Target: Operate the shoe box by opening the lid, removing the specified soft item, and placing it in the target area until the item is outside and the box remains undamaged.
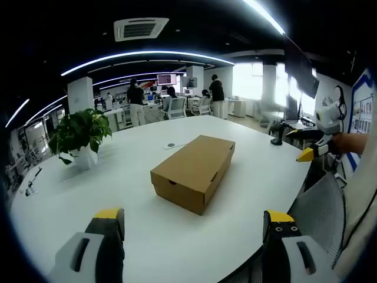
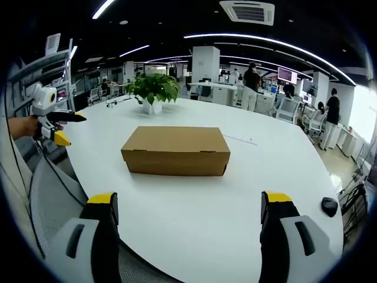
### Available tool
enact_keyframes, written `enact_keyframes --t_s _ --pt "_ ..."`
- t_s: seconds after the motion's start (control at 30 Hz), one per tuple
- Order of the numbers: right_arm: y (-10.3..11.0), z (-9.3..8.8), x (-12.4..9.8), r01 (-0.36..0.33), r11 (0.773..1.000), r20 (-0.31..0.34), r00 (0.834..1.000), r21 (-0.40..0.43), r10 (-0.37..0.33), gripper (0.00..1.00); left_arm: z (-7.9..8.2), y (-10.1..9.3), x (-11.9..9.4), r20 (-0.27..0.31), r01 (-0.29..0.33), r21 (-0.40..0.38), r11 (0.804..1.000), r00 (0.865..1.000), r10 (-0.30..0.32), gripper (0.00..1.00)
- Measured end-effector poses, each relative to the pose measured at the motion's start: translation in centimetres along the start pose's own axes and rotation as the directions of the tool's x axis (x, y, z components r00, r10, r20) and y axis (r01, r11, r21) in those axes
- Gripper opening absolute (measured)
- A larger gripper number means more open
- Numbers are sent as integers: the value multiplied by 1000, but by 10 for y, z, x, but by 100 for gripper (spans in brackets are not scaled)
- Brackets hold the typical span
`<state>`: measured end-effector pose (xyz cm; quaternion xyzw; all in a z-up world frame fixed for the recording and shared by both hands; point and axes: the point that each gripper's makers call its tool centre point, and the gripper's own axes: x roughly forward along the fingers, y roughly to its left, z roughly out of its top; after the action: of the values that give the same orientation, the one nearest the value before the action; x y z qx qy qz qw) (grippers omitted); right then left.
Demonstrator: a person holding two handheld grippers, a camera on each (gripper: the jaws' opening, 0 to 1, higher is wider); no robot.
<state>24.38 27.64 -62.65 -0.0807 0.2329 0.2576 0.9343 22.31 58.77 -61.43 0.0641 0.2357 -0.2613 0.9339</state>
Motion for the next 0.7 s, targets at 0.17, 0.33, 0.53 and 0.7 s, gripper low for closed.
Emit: enact_keyframes --t_s 0.17,0.33,0.53,0.7 --pt "-1 1 -1 2 1000 3 1000 0 -2 96 1 0 0 2 1 -2 1000 1000 -1 100" --pt "-1 1 -2 2 1000 3 1000 1 -2 96 0 -1 0 0 1 -1 1000 1000 -1 100" --pt "-1 0 -2 2 1000 2 1000 2 -2 96 0 -1 0 3 2 -4 1000 1000 -2 100" --pt "-1 0 -2 3 1000 2 1000 1 -3 96 0 -2 0 4 3 -8 1000 1000 -3 100"
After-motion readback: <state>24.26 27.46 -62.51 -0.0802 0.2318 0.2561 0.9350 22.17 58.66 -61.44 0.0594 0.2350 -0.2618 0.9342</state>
